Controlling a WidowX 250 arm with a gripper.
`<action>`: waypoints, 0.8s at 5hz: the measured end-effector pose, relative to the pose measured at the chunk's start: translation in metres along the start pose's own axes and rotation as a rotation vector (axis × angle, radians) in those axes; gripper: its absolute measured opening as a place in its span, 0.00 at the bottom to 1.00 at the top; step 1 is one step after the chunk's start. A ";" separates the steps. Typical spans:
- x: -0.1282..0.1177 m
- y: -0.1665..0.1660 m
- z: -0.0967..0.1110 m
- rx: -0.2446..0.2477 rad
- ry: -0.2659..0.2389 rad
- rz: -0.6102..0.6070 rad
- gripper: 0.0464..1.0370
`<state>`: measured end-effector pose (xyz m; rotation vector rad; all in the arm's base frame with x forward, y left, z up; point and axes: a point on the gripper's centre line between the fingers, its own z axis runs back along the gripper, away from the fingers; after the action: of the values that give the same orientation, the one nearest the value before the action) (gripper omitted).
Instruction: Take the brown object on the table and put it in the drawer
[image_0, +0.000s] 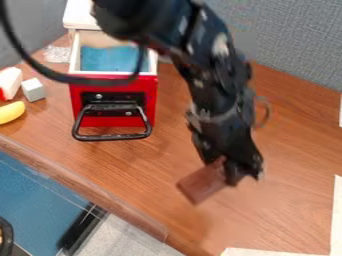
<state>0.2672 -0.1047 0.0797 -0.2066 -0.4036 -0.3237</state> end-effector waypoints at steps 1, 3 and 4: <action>0.012 0.020 0.028 0.005 -0.045 0.052 0.52; 0.030 0.085 0.066 0.040 -0.110 0.174 0.52; 0.031 0.138 0.080 0.074 -0.119 0.291 0.52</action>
<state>0.3141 0.0362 0.1459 -0.2095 -0.4950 -0.0103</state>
